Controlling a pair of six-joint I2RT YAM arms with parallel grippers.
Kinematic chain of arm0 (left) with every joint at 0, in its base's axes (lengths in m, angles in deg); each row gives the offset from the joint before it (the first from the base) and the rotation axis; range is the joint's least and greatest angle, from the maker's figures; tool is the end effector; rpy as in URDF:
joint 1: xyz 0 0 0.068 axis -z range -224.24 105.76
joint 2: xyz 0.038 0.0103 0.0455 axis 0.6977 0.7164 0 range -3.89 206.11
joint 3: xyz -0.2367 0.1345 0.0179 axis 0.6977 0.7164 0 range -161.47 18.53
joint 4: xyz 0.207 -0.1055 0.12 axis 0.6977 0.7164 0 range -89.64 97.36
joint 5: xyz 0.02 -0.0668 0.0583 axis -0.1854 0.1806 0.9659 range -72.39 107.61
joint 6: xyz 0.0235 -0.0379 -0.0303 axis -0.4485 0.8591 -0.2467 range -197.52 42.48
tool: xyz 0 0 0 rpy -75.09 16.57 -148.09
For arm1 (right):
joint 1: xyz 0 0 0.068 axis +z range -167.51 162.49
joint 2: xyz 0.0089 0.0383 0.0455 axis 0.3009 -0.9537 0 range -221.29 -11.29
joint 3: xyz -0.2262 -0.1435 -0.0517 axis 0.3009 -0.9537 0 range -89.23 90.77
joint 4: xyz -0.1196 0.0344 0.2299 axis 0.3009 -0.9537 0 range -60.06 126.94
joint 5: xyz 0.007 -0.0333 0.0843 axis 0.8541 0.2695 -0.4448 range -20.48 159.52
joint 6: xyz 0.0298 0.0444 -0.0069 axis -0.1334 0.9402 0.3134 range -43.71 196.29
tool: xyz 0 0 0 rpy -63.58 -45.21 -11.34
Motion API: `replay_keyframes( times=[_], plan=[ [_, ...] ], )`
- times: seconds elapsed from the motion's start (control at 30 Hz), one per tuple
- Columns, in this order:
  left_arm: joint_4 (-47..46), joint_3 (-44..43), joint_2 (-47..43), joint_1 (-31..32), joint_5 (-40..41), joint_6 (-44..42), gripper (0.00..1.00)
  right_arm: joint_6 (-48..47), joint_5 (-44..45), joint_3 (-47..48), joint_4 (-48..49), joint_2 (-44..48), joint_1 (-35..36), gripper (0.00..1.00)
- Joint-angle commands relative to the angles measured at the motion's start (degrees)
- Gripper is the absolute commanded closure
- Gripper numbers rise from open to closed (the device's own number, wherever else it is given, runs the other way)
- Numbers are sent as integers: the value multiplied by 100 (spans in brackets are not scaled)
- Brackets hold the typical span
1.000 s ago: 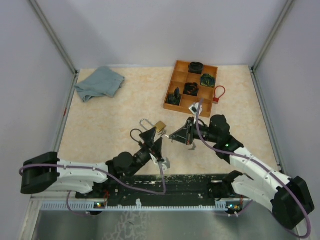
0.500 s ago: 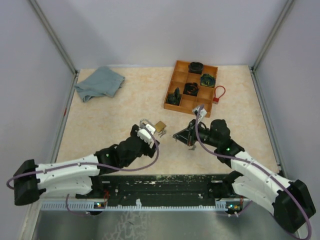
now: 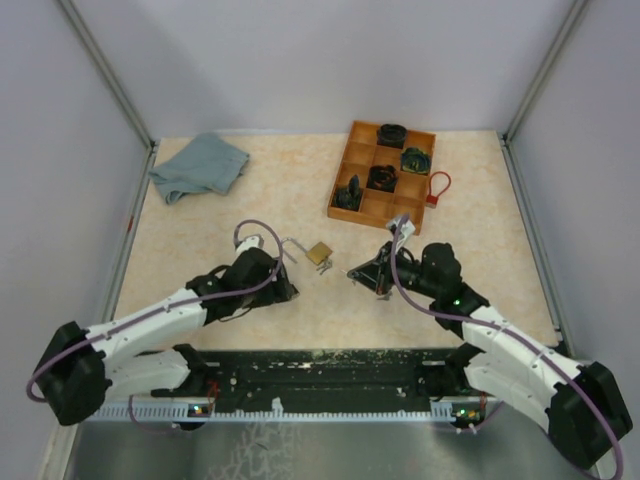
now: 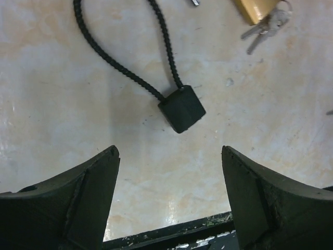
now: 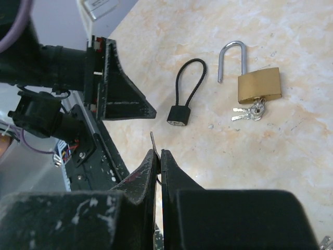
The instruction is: Unlock with the key
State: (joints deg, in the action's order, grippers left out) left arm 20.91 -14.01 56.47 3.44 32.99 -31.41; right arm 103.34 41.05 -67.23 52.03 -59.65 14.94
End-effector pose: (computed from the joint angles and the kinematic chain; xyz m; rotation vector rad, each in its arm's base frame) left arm 0.1458 -0.1460 0.2008 -0.0911 2.4220 -0.4484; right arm 0.1546 0.1184 0.2352 -0.4747 1.8414 1.1678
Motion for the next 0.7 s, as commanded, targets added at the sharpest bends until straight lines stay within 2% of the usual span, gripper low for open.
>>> replay_keyframes(
  times=[0.0,0.13,0.33,0.47,0.67],
  plan=[
    [481,-349,556,-519,-898,809,15,-68,3,-62,426,151,-29,100],
    [823,-884,1294,-797,-1062,1073,20,-68,-5,-123,476,190,-27,100],
    [2261,-2252,2678,-795,-794,1370,21,-114,-21,-191,583,188,-35,100],
    [2226,-2406,3137,-795,-1117,1389,23,-132,-57,-206,620,184,-32,100],
    [2120,-2477,3374,-795,-1008,1422,30,-147,-97,-246,627,265,-27,100]
  ],
)
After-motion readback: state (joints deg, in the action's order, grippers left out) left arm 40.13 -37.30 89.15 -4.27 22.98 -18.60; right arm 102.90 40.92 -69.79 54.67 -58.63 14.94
